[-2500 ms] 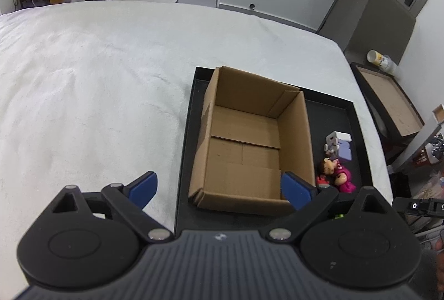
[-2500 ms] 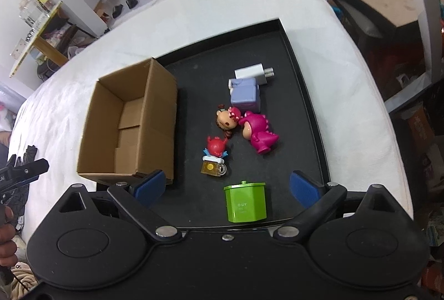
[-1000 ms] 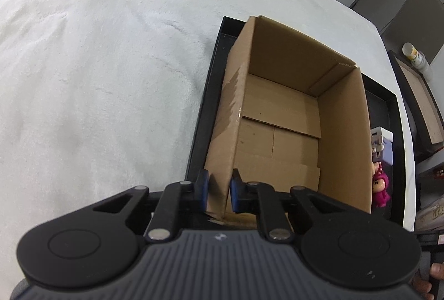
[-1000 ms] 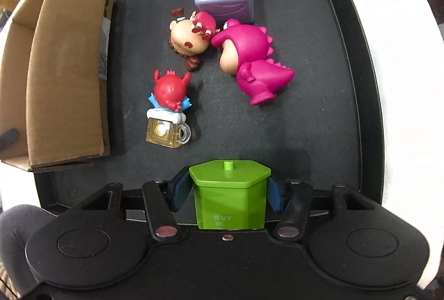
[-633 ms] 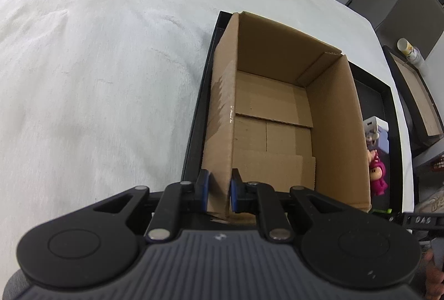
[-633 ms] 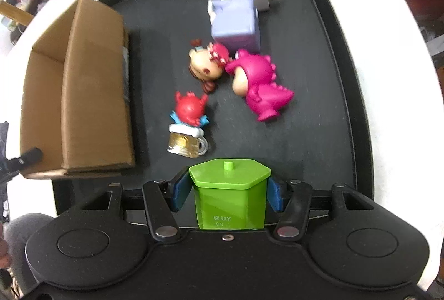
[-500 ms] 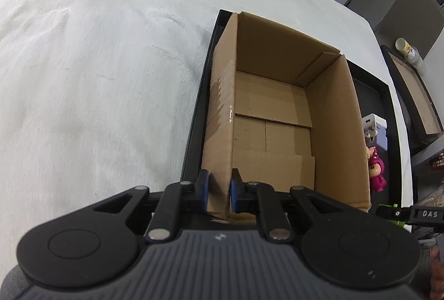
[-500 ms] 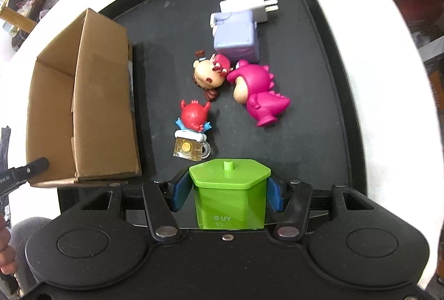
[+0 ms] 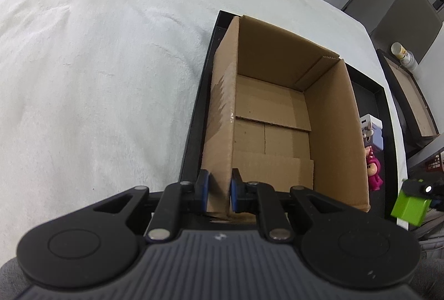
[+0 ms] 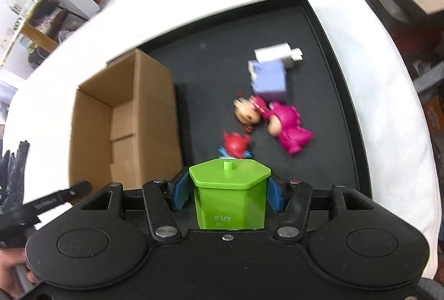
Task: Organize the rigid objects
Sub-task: 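Lift the green cup with the right gripper toward the cardboard box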
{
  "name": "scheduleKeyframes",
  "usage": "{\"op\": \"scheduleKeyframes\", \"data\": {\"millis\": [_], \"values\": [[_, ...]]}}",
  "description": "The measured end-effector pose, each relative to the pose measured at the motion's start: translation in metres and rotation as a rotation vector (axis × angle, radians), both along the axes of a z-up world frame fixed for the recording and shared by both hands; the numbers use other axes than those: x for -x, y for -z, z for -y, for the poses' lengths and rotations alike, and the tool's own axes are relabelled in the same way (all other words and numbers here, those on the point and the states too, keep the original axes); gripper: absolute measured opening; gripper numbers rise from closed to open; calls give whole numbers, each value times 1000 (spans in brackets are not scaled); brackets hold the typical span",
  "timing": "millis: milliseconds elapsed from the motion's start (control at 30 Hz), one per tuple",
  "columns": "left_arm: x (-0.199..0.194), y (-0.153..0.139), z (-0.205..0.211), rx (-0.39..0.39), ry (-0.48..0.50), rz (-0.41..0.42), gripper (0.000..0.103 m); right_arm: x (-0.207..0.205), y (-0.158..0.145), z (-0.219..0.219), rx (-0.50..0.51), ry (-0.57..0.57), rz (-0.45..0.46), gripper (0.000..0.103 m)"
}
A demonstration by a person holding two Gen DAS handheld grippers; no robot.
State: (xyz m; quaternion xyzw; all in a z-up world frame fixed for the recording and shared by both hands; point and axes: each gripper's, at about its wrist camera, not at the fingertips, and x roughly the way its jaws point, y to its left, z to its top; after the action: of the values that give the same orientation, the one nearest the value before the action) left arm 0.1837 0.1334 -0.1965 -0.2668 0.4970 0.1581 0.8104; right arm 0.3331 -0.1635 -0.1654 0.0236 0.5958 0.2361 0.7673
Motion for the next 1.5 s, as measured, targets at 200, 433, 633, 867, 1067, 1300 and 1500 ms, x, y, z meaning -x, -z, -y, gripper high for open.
{"op": "scheduleKeyframes", "data": {"millis": [200, 433, 633, 867, 1067, 1300, 1500], "values": [[0, 0, 1, -1, 1, 3, 14, 1, -23, -19, -47, -21, 54, 55], [0, 1, -2, 14, -6, 11, 15, -3, -40, -44, -96, -51, 94, 55], [1, 2, -5, 36, -13, 14, 15, -7, -42, -63, -137, -64, 104, 55], [1, 3, -9, 55, -19, 22, 16, -5, -46, -93, -181, -97, 110, 55], [1, 3, -14, 71, -20, 29, 16, -8, -42, -122, -188, -123, 102, 55], [-2, 3, -18, 84, -8, 32, 16, -10, -32, -152, -182, -144, 85, 55], [-3, 5, -18, 113, 12, 32, 17, -15, -19, -174, -163, -154, 73, 55]]}}
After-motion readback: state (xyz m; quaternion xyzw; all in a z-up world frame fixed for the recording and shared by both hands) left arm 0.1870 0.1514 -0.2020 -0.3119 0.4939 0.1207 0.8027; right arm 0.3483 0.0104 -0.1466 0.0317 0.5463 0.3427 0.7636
